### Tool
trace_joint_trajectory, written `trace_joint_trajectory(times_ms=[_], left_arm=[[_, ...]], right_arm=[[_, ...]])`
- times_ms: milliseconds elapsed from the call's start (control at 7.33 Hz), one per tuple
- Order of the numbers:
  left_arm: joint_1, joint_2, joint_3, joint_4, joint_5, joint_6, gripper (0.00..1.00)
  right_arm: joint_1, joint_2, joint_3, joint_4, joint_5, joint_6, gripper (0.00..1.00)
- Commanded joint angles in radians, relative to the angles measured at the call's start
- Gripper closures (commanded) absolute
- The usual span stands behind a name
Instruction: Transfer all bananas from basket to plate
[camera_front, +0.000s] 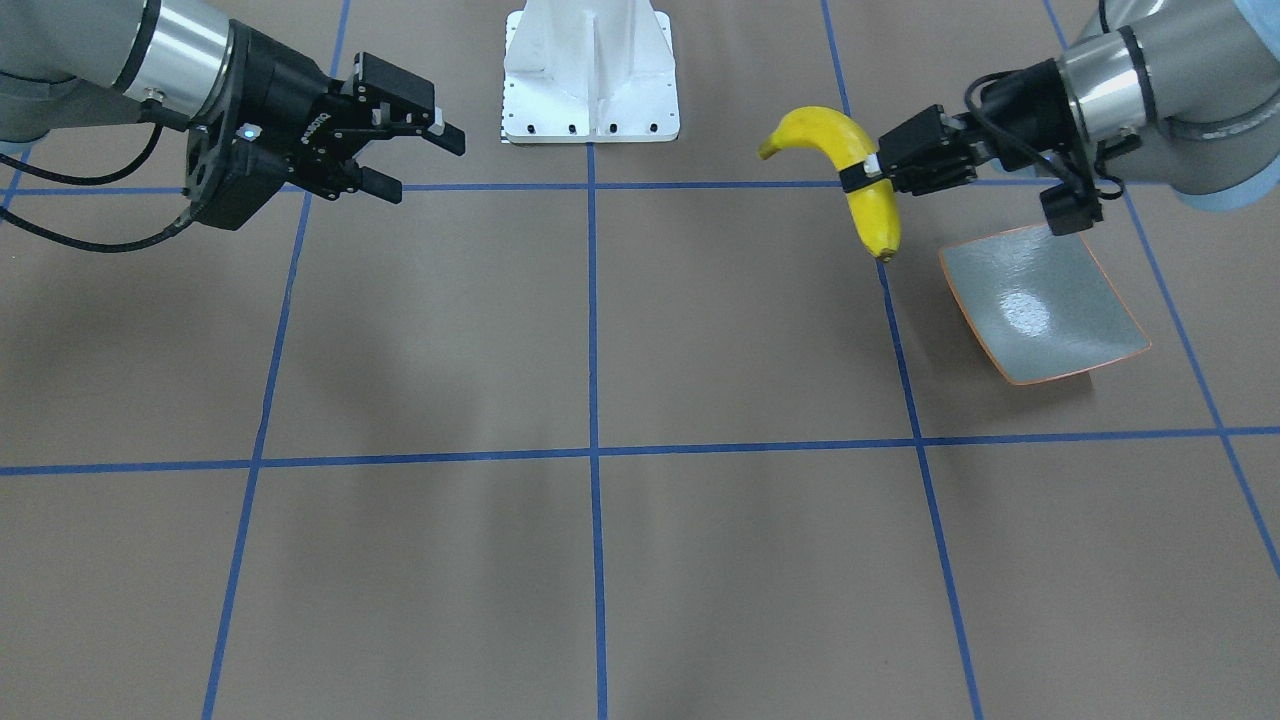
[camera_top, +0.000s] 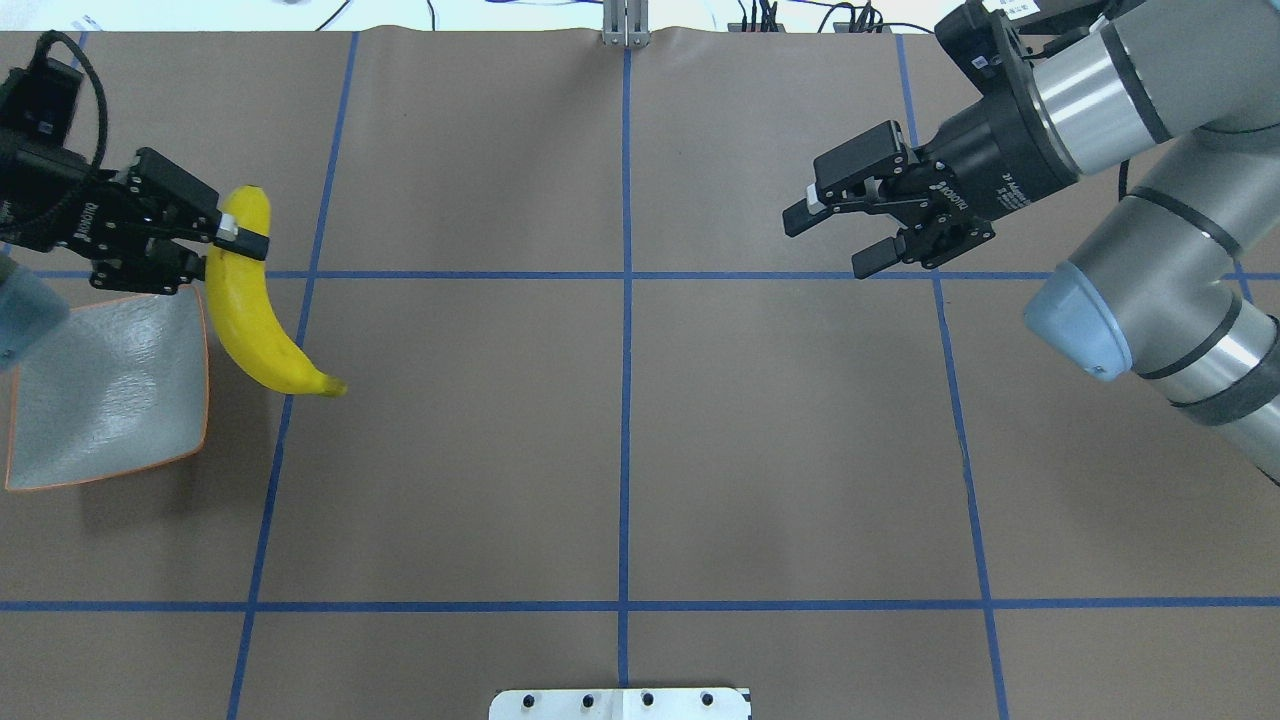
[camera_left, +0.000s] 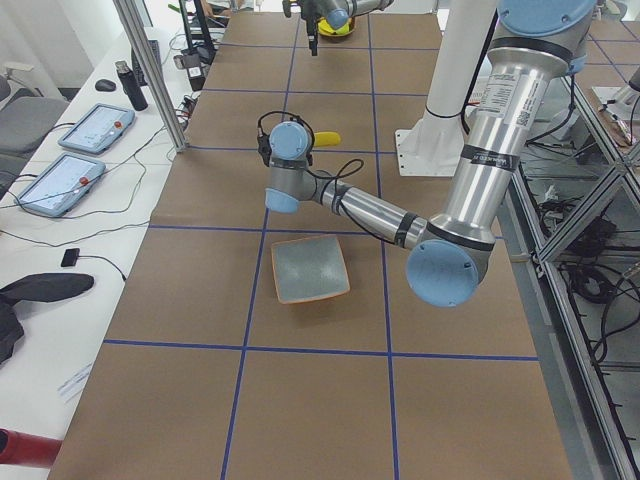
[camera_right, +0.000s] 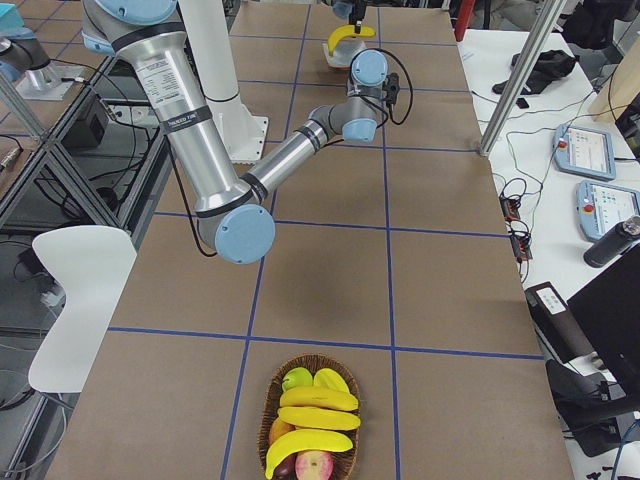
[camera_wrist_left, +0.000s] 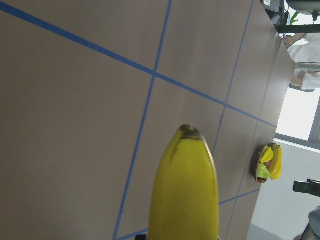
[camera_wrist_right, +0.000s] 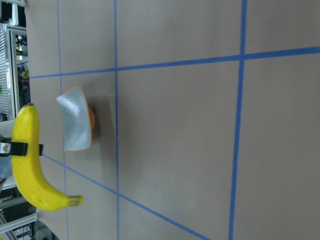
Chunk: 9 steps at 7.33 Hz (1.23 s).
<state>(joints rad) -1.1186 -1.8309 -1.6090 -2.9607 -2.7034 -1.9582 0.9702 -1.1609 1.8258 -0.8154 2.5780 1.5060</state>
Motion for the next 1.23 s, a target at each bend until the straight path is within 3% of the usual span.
trace_joint_trajectory(times_ms=[0,137,410,683,1092], left_arm=[[-0.160,0.045,0.219,0.000,-0.245,0.229,1.00],[-0.191,0.048,0.283,0.006,-0.307,0.286,1.00],[-0.196,0.052,0.345,0.000,-0.331,0.297,1.00],[-0.193,0.052,0.495,0.006,-0.453,0.463,1.00],[-0.188,0.047,0.534,0.014,-0.423,0.483,1.00]], right_arm=[[0.066,-0.062,-0.008,-0.011,-0.001,0.002,0.00],[0.071,-0.078,-0.010,-0.018,-0.002,0.005,0.00],[0.070,-0.080,-0.013,-0.039,-0.031,0.005,0.00],[0.070,-0.080,-0.013,-0.054,-0.041,0.007,0.00],[0.070,-0.082,-0.025,-0.056,-0.048,0.007,0.00]])
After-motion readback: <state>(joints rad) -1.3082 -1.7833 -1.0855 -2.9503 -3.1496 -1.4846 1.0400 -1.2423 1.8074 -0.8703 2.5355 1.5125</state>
